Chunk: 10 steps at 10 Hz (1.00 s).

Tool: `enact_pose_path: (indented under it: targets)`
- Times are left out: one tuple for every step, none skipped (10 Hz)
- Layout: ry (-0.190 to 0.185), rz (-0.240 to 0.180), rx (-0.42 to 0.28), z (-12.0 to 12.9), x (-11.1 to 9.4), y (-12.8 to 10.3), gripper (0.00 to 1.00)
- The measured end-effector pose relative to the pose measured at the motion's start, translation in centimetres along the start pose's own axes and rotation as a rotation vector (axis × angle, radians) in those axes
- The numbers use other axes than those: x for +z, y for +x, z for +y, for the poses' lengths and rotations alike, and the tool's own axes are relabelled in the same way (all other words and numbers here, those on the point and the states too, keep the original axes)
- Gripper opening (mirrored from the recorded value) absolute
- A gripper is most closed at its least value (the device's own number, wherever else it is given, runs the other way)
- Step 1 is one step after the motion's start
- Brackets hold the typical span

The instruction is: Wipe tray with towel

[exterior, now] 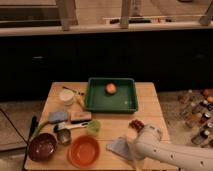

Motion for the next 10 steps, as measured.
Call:
enact_pose_path:
  targets:
    - [0.000,0.000,0.000,0.00,0.00,0.00,0.80]
    - [0.000,0.000,0.000,0.01,0.00,0.00,0.80]
    - [0.000,0.000,0.000,0.01,0.01,0.00,0.77]
    - [0.000,0.000,0.000,0.01,0.00,0.00,0.70]
    - [0.000,0.000,0.000,0.00,0.00,0.00,0.58]
    - [0.000,0.000,0.000,-0.01,0.00,0.00,0.49]
    - [0.000,0.000,0.000,-0.02,-0.01,0.00,0.40]
    - [0.001,0.000,0.000,-0.04,-0.02,0.01,0.28]
    - [0.002,0.001,0.000,-0.09,-0.08,0.02,0.19]
    - [0.004,0.000,-0.001,-0.21,-0.21,-0.03,0.11]
